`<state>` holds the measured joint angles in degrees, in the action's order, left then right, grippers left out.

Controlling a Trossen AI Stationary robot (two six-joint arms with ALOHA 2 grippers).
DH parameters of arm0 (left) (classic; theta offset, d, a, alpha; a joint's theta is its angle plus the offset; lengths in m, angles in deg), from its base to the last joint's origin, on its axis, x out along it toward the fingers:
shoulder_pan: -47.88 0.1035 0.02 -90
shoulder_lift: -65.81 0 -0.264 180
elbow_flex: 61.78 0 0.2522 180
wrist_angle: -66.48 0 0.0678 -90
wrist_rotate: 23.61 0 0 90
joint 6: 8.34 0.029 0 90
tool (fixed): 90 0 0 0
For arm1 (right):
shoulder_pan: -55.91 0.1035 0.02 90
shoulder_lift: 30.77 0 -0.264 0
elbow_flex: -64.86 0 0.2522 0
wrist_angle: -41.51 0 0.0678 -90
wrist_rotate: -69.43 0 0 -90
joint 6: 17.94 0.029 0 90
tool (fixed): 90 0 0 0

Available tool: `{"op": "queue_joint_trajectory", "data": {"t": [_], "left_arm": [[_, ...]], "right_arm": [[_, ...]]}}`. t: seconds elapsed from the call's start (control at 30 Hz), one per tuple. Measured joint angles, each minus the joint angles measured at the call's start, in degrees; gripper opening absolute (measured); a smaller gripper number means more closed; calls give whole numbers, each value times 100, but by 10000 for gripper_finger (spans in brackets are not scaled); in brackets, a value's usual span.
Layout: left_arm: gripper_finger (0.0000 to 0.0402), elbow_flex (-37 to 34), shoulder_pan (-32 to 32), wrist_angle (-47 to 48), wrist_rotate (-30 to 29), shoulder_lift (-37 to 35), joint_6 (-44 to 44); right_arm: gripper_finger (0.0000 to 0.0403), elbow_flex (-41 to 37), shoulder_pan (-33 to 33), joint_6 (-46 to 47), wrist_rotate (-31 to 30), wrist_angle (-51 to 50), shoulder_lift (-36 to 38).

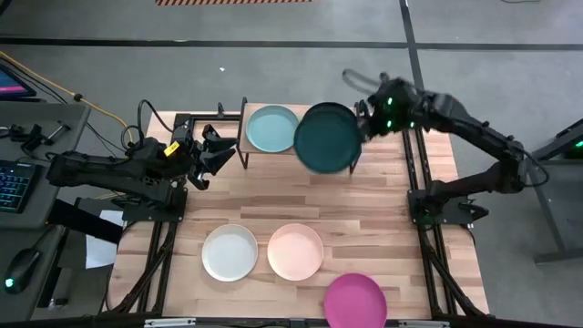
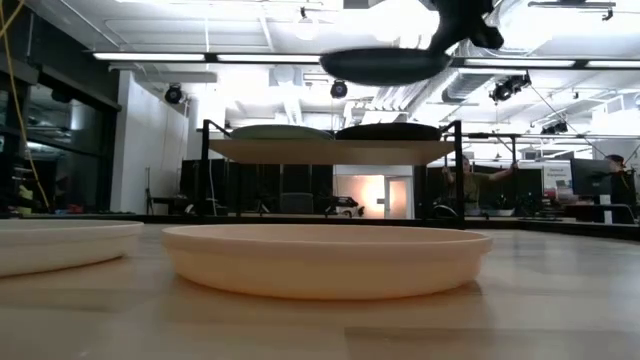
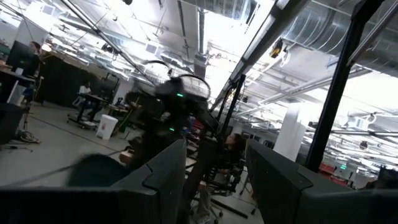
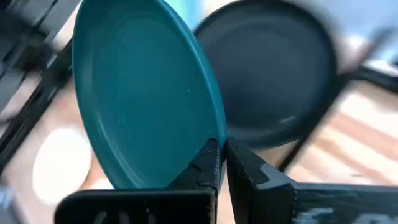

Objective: Place and stack plates onto a shelf
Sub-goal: Stack the dark green plate on top of the black plate on the shelf

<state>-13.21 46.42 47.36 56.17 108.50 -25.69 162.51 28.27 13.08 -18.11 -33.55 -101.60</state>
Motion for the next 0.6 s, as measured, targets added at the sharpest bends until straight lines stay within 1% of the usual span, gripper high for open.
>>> {"op": "queue_joint_trajectory", "data": {"t": [0.13,0.3,0.47,0.6], "left_arm": [[156,0,0,-2,-94,-1,0],[156,0,0,-75,-107,1,2],[156,0,0,-196,-109,-1,0],[156,0,0,-315,-111,-1,3]], "right_arm": [[0,-62,-908,-4,64,-14,-91],[0,-146,-1614,-84,242,-2,-350],[0,-146,-1901,-150,724,227,-682],[0,-146,-1929,-170,764,320,-951]]}}
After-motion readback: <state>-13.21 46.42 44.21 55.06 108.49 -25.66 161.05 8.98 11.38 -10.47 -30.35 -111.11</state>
